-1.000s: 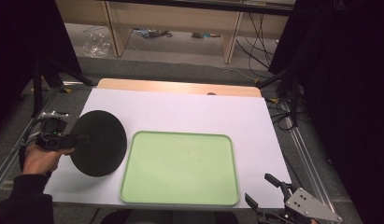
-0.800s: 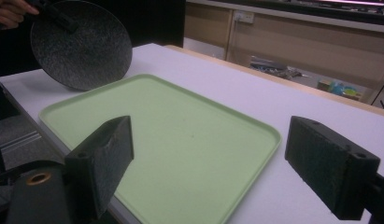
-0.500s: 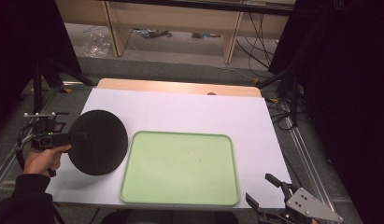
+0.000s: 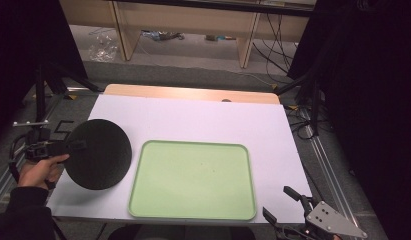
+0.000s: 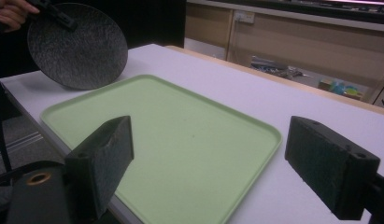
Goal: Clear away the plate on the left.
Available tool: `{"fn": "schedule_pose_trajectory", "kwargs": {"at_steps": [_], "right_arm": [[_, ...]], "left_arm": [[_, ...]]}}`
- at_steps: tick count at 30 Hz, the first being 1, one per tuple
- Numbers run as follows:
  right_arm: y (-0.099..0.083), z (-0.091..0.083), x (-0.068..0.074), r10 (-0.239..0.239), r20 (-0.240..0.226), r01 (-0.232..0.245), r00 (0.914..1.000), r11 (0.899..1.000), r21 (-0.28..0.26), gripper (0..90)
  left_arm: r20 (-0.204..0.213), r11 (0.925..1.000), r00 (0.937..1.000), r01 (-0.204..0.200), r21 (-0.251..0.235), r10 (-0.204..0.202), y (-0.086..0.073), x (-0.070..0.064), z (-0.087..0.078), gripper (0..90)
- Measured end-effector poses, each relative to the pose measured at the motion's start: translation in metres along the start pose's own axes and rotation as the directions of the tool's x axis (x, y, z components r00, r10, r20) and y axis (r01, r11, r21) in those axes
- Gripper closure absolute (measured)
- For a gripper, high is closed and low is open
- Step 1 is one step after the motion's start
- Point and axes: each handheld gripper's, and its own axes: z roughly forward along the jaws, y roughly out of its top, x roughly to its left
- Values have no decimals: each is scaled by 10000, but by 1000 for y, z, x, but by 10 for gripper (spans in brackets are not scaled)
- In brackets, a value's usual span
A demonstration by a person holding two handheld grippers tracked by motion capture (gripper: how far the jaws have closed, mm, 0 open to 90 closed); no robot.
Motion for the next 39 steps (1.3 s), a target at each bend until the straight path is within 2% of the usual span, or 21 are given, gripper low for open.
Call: {"fn": "schedule_pose_trajectory", "kwargs": {"at_steps": [6,7,12,15,19,21,26,30,35,36,39], "right_arm": [[0,0,0,37,-21,-37,10000,10000,42,163],[1,-1,0,-34,48,33,10000,9997,237,163],[0,0,0,38,-1,-38,10000,10000,1,163],[0,0,0,40,15,-40,10000,10000,20,163],[0,0,0,-68,-3,68,10000,10000,-57,163],[0,0,0,-10,2,10,10000,10000,-11,163],[0,0,0,42,-5,-42,10000,10000,20,162],[0,1,0,34,-26,-34,10000,10000,-43,162],[0,0,1,103,11,-103,9999,9999,70,162],[0,0,1,103,11,-103,9999,9999,70,162],[0,0,0,34,66,-35,10000,9999,141,162]], "left_arm": [[185,9992,9992,346,-218,-342,1,3,-4,775],[224,9987,9989,429,-272,-423,1,2,-4,773],[360,9991,9989,297,-301,-286,3,-3,-5,773],[540,9985,9977,424,-359,-404,4,-6,-5,772],[896,9985,9955,345,-422,-306,5,-14,-4,772],[1126,9979,9928,454,-464,-400,5,-16,-3,771],[1591,9977,9859,578,-367,-513,3,-25,4,772],[1702,9987,9843,497,-139,-466,1,-33,12,772],[1945,9983,9793,528,249,-567,-1,-44,25,771],[2061,9988,9775,417,250,-459,-2,-46,28,771],[2097,9981,9765,400,472,-490,-5,-52,36,770]]}}
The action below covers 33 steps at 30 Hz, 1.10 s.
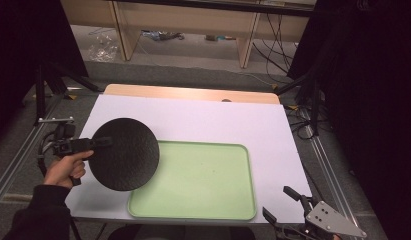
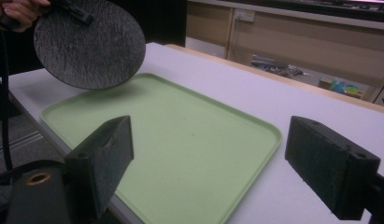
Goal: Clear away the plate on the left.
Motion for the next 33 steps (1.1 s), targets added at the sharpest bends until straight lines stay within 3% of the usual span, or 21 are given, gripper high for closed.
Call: {"fn": "schedule_pose_trajectory", "kwargs": {"at_steps": [3,8,14,18,24,30,33], "right_arm": [[0,0,0,-17,41,16,10000,10000,27,162],[0,0,0,-14,52,14,10000,10000,59,162],[0,0,-1,12,48,-12,10000,10000,79,162],[-1,0,-1,13,57,-14,10000,10000,87,162],[-1,0,-1,14,47,-14,10000,10000,68,162],[-1,0,-1,18,38,-18,10000,10000,58,162],[-1,0,0,24,27,-24,10000,10000,55,162]], "left_arm": [[72,9997,10000,-27,252,25,-3,-5,9,769],[538,9978,9983,172,645,-206,-8,-14,25,766],[671,9938,9977,-28,1111,-47,-15,-29,48,765],[994,9880,9950,-164,1536,10,-21,-41,66,765],[1152,9812,9933,-175,1923,-49,-31,-55,89,765],[964,9788,9952,-16,2049,-186,-40,-58,105,768],[993,9749,9945,95,2226,-324,-44,-52,110,778]]}}
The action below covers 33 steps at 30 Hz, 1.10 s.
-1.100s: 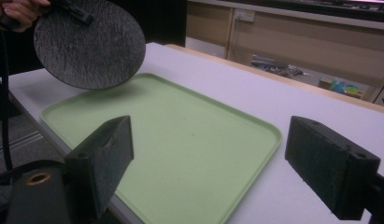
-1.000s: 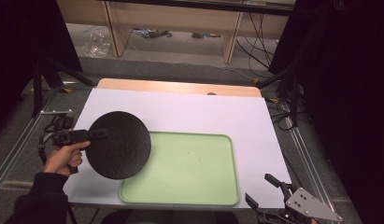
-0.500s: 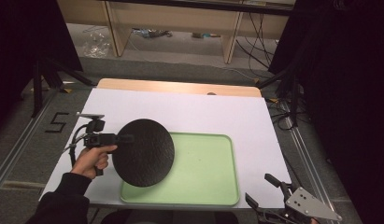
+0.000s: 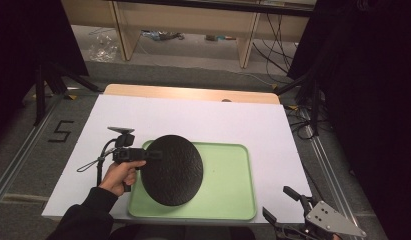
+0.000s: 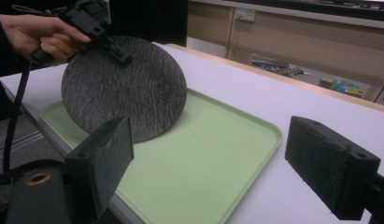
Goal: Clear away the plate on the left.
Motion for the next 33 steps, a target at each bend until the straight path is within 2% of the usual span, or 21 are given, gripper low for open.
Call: {"fn": "schedule_pose_trajectory", "kwargs": {"at_steps": [5,9,10,11,12,14,16,17,18,19,20,23,26,30,31,33], "right_arm": [[0,0,0,-6,-11,6,10000,10000,-6,162],[0,-1,0,30,-58,-30,10000,9999,115,162],[0,0,0,24,-15,-24,10000,10000,-44,162],[0,0,0,18,-23,-18,10000,10000,-42,162],[0,-1,0,6,-33,-6,10000,10000,-40,162],[0,-1,0,8,-35,-9,10000,10000,-48,162],[0,-1,0,11,-32,-12,10000,10000,-49,162],[0,-1,0,11,-28,-11,10000,10000,-51,162],[0,-1,0,29,-44,-29,10000,10000,-6,162],[0,0,0,12,-32,-12,10000,10000,-43,162],[0,0,0,-37,-25,37,10000,10000,-28,162],[1,-1,0,-43,-76,43,10000,10000,-2,162],[0,-1,0,-25,4,25,10000,10000,0,163],[1,-1,0,-74,-43,75,10000,9997,219,163],[1,-1,0,-74,-43,75,10000,9997,219,163],[0,0,0,-53,4,53,10000,10000,80,163]], "left_arm": [[-140,9999,9999,-33,161,35,-1,5,2,790],[-329,9989,9989,-337,341,348,-2,6,1,783],[-370,9984,9987,-333,455,350,-2,8,1,779],[-564,9979,9974,-411,495,439,-2,9,1,776],[-1075,9978,9927,-508,427,552,-2,10,-2,778],[-1061,9985,9933,-426,340,460,-1,14,-5,792],[-625,9983,9971,-400,413,425,0,16,-10,804],[-865,9953,9930,-756,600,806,-1,14,-12,803],[-1005,9935,9901,-916,674,981,-2,12,-12,795],[-1107,9881,9852,-1208,953,1311,-2,12,-14,787],[-1259,9862,9815,-1319,996,1440,-2,11,-15,785],[-1344,9844,9789,-1401,1065,1539,-2,9,-15,780],[-1265,9759,9737,-1725,1335,1894,-2,11,-17,770],[-1223,9780,9745,-1745,1142,1882,-6,8,-16,773],[-1155,9755,9738,-1812,1245,1957,-6,9,-15,773],[-1052,9778,9776,-1690,1235,1823,-9,8,-10,767]]}}
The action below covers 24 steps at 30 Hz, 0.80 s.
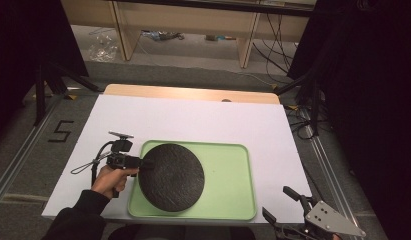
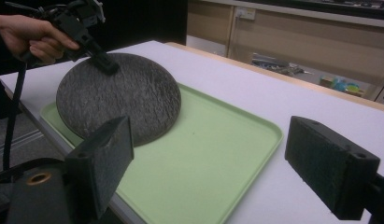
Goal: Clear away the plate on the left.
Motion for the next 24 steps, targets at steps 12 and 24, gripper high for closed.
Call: {"fn": "schedule_pose_trajectory", "kwargs": {"at_steps": [12,24], "right_arm": [[0,0,0,30,20,-30,10000,10000,-6,164],[0,1,-2,-175,90,176,9998,9998,-116,165]], "left_arm": [[104,9985,9989,-457,300,454,-2,-17,20,743],[65,9968,9985,-546,591,543,-8,-27,36,697]]}}
